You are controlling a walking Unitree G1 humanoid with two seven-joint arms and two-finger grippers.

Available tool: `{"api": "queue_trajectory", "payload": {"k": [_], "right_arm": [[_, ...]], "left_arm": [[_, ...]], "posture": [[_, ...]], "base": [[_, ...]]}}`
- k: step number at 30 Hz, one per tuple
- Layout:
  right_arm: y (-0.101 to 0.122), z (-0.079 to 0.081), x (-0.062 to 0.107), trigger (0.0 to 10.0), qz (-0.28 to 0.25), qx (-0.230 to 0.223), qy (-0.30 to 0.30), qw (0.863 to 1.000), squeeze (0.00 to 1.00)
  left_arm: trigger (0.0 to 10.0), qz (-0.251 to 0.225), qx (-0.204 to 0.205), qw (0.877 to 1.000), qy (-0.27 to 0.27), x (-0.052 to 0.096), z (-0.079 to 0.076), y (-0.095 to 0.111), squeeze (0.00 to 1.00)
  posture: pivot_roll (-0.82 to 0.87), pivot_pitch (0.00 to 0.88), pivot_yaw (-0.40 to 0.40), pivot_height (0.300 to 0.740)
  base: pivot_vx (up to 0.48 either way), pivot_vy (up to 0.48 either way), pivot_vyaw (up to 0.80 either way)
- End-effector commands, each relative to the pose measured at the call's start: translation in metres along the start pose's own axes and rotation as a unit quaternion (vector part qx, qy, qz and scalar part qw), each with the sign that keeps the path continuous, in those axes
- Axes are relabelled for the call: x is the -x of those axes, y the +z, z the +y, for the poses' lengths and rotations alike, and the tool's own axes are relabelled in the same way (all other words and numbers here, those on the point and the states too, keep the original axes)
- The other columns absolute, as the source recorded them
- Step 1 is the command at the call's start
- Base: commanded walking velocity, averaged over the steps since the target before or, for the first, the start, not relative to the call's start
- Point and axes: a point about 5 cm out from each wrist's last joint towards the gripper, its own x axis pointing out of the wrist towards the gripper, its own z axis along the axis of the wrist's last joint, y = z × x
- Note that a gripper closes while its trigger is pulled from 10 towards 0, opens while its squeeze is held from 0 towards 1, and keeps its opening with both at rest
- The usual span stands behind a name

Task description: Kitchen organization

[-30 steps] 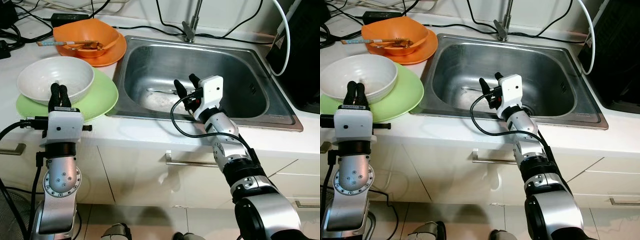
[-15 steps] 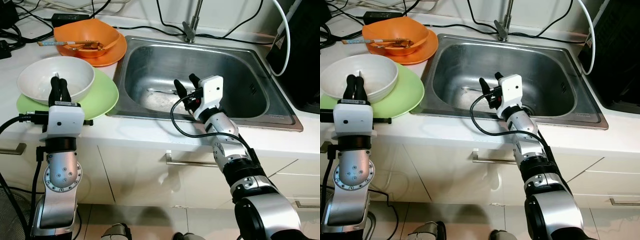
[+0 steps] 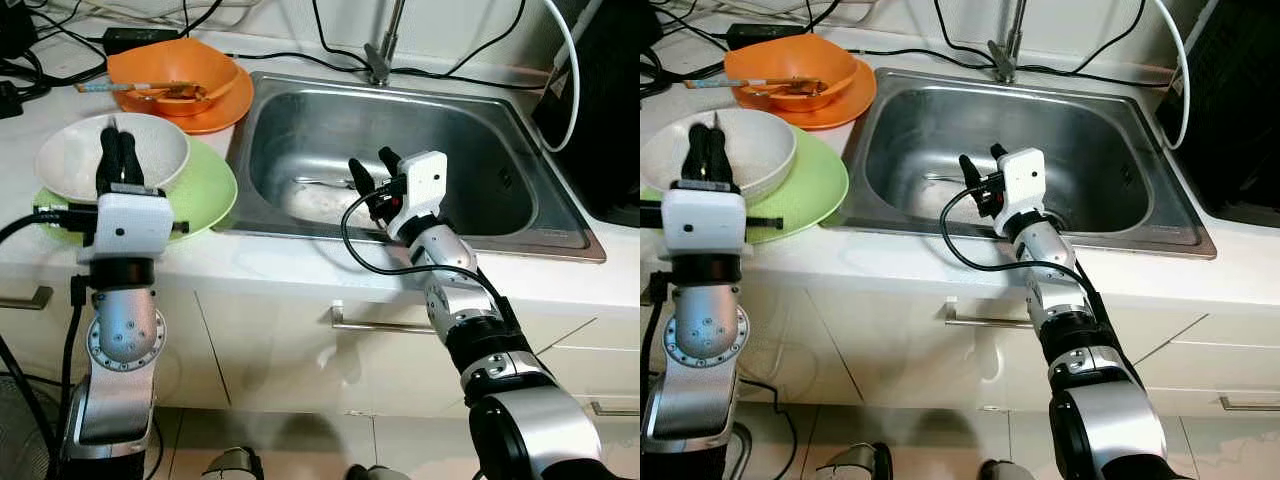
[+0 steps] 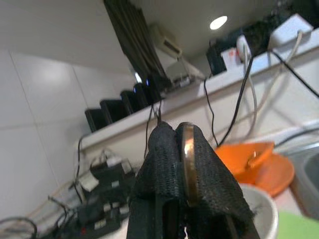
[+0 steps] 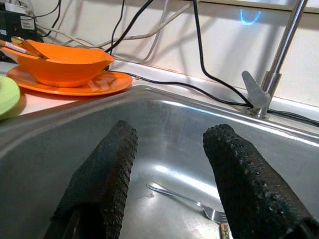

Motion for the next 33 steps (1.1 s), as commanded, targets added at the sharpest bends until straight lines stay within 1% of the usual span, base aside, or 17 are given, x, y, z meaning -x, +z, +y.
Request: {"api": "queue_trajectory", "payload": {"k": [1, 4, 7, 8, 10, 11, 12, 13, 33], "right_arm": [[0.0, -0.003, 0.0, 10.0, 0.0, 0.0, -0.005, 1.0, 0.0], [-0.001, -0.002, 0.0, 10.0, 0.004, 0.002, -0.005, 1.0, 0.0], [-0.001, -0.002, 0.0, 10.0, 0.004, 0.003, -0.004, 1.0, 0.0], [-0.001, -0.001, -0.001, 10.0, 0.003, 0.003, -0.004, 1.0, 0.0], [-0.001, -0.001, -0.001, 10.0, 0.003, 0.004, -0.004, 1.0, 0.0], [-0.001, -0.001, -0.001, 10.0, 0.003, 0.004, -0.004, 1.0, 0.0], [-0.001, -0.001, -0.001, 10.0, 0.004, 0.008, -0.002, 1.0, 0.0], [-0.001, -0.001, -0.001, 10.0, 0.005, 0.01, -0.002, 1.0, 0.0], [-0.001, -0.001, -0.001, 10.0, 0.005, 0.01, -0.002, 1.0, 0.0]], "left_arm": [[10.0, -0.027, -0.003, 1.0, -0.008, -0.005, -0.001, 0.012, 0.0], [10.0, -0.052, 0.0, 0.998, -0.019, -0.014, -0.004, 0.022, 0.0], [10.0, -0.061, 0.005, 0.998, -0.027, -0.018, -0.006, 0.026, 0.0], [10.0, -0.074, 0.04, 0.995, -0.056, -0.025, -0.017, 0.034, 0.0], [10.0, -0.077, 0.062, 0.992, -0.074, -0.027, -0.023, 0.038, 0.0], [10.0, -0.077, 0.062, 0.992, -0.074, -0.027, -0.023, 0.038, 0.0], [10.0, -0.078, 0.082, 0.99, -0.087, -0.029, -0.028, 0.039, 0.0], [10.0, -0.08, 0.108, 0.985, -0.11, -0.031, -0.037, 0.043, 0.0], [10.0, -0.08, 0.108, 0.985, -0.11, -0.031, -0.037, 0.043, 0.0]], "posture": [[0.05, 0.061, -0.061, 0.74], [0.05, 0.049, -0.059, 0.74], [0.05, 0.046, -0.059, 0.74], [0.05, 0.048, -0.052, 0.74], [0.05, 0.05, -0.051, 0.74], [0.05, 0.05, -0.051, 0.74], [0.05, 0.05, -0.052, 0.74], [0.05, 0.05, -0.05, 0.74], [0.05, 0.05, -0.05, 0.74]], "base": [[0.0, 0.0, 0.0], [0.0, 0.0, 0.0], [0.0, 0.0, 0.0], [0.0, 0.0, 0.0], [0.0, 0.0, 0.0], [0.0, 0.0, 0.0], [0.0, 0.0, 0.0], [0.0, 0.0, 0.0], [0.0, 0.0, 0.0]]}}
